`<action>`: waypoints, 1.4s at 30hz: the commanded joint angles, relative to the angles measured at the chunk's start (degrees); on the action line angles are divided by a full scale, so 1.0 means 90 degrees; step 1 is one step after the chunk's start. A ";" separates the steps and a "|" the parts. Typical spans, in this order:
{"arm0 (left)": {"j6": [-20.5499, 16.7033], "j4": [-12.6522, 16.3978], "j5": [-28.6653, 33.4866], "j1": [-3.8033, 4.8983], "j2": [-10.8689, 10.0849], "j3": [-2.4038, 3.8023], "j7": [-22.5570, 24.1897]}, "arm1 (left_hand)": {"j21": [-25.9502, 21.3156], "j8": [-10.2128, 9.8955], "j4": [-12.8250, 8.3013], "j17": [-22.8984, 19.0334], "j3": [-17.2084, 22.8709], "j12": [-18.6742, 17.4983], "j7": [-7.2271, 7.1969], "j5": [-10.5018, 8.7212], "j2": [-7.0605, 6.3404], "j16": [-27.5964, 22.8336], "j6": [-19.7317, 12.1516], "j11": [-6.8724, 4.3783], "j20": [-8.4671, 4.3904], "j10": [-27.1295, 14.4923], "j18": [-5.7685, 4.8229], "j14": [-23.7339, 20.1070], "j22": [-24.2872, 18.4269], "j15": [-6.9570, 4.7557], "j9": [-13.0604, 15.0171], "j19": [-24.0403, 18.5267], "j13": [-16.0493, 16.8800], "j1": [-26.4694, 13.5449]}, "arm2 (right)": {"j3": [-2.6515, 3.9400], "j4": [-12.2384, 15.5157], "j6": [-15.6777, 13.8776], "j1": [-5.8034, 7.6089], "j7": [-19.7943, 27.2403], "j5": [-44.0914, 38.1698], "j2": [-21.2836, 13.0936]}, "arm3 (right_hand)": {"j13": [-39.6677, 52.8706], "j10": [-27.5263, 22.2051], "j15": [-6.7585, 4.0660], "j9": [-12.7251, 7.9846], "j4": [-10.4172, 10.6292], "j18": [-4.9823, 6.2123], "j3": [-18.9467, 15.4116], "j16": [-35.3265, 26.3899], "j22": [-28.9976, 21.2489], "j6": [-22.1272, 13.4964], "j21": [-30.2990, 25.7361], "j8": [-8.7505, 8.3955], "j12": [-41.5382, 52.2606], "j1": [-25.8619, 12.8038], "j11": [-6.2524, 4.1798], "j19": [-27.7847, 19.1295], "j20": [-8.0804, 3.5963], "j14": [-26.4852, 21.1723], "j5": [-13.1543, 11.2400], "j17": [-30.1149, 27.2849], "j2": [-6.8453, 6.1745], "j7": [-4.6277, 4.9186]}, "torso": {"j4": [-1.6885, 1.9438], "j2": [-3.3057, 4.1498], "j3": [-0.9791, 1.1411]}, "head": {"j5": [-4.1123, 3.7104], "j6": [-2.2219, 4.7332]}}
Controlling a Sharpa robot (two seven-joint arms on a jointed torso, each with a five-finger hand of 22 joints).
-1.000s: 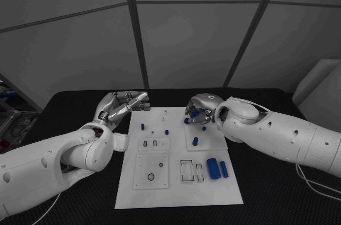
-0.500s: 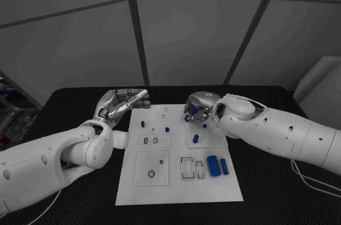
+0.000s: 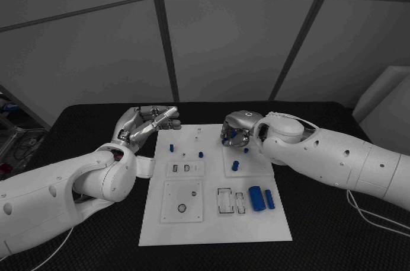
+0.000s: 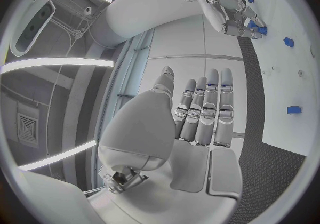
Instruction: Assemble the parts on the task board
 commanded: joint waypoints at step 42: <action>0.0097 -0.0015 -0.0041 0.0014 -0.0004 0.0007 0.0014 | 0.0022 -0.0053 0.0006 0.0016 -0.0050 -0.0060 0.0035 -0.0033 0.0054 -0.0064 0.0010 0.0025 0.0015 -0.0008 -0.0063 0.0045 0.0005 0.0028 -0.0009 0.0038 -0.0006 -0.0084 | 0.0010 -0.0170 -0.1489 0.0150 -0.0010 0.0035 0.0457 | 0.0098 0.0399 -0.0112 0.0100 -0.0093 -0.0150 0.0619 0.0175 0.0485 0.0502 0.0456 0.0129 0.0061 0.0476 -0.0075 0.0019 -0.0050 0.0299 -0.0245 0.0146 0.0136 -0.0031 | 0.0029 0.0030 -0.0008 | 0.0008 0.0031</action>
